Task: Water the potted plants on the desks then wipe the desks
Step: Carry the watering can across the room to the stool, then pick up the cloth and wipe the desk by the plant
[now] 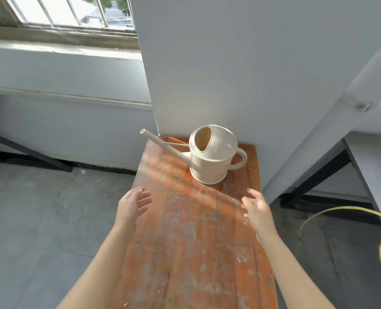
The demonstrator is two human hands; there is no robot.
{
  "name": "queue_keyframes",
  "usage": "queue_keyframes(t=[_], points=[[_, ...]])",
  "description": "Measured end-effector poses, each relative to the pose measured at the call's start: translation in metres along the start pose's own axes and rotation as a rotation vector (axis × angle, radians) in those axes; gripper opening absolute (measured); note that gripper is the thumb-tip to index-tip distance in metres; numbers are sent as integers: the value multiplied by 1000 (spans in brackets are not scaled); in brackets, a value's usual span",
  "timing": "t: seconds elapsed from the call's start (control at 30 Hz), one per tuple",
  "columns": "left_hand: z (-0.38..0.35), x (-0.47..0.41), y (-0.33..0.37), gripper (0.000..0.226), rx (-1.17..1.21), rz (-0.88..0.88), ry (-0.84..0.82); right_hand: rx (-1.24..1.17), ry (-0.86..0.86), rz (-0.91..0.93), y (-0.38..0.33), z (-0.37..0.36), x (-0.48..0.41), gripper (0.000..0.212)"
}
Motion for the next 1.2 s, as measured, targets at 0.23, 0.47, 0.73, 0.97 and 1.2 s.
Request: queue_keyframes(t=[0.23,0.47,0.73,0.97,1.2], points=[[95,100,-51,14,-74,-163,131,49,-171,96,27,2,109,34],[198,226,-168,21,-128,-105,288,219,-592,404,77,-27,244,38],[309,320,-276,8,-70,99,532,458,-1062,689,122,-73,401,44],[416,356,-299,10,20,87,657,532,-1099,860,140,-114,499,42],[575,417,-355,15,123,140,897,577,-1214,878,186,-152,636,40]])
Point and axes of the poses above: each hand's wrist, its own x-axis away from the middle knuckle, its own z-axis out of the back of the hand, y = z × x, the point moved 8 cm from there along -x, towards the middle knuckle, and after that the axes turned 13 degrees about y, right-handed, at the moved point
